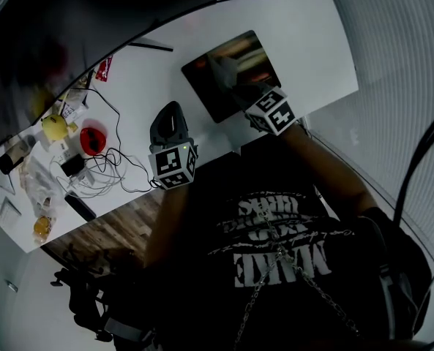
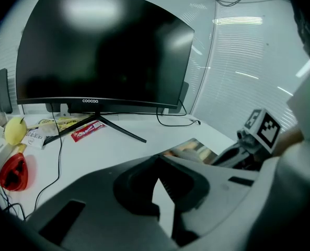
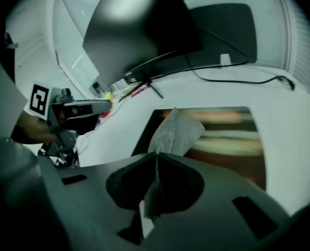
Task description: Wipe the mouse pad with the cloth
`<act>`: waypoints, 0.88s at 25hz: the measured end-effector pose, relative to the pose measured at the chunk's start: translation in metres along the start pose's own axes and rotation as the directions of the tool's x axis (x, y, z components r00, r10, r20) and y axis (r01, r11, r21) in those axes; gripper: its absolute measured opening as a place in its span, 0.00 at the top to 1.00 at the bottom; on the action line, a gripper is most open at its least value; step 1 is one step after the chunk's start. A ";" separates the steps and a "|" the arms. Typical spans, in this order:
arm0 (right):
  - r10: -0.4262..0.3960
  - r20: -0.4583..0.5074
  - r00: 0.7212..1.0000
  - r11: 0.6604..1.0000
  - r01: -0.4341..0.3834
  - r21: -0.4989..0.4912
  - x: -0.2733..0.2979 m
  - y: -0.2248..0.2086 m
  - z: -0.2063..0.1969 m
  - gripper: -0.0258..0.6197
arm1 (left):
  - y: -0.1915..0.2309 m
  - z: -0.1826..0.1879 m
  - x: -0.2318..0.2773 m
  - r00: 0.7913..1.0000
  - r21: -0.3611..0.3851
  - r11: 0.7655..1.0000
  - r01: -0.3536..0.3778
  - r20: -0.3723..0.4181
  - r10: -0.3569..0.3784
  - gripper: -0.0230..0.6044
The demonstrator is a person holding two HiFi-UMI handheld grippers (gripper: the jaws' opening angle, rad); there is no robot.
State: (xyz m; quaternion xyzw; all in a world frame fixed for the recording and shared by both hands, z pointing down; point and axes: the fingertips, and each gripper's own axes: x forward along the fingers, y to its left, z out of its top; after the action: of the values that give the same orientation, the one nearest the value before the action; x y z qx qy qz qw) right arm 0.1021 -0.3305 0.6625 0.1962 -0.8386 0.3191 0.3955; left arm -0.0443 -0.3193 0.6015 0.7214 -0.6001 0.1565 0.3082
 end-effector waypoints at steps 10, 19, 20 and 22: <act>-0.116 -0.053 0.992 0.993 0.117 0.027 -0.013 -0.041 -0.044 0.94 | -0.005 0.004 0.001 1.000 0.023 1.000 0.006 -0.009 -0.006 0.96; -0.406 0.023 0.913 0.901 0.397 0.176 -0.103 -0.186 -0.069 0.94 | -0.007 0.028 -0.007 1.000 0.079 0.997 0.006 0.017 -0.007 0.96; -0.401 0.035 0.915 0.905 0.390 0.171 -0.102 -0.184 -0.069 0.94 | -0.007 0.032 -0.008 1.000 0.087 0.996 0.009 0.023 -0.011 0.96; -0.398 0.079 0.914 0.909 0.381 0.169 -0.105 -0.174 -0.064 0.90 | -0.011 0.045 -0.011 0.999 0.106 0.994 0.024 0.044 -0.029 0.96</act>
State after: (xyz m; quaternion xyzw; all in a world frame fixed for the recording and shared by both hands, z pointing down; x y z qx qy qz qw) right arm 0.3019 -0.4039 0.6769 0.4066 -0.7768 0.2844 0.3878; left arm -0.0424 -0.3382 0.5579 0.7479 -0.5883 0.1675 0.2581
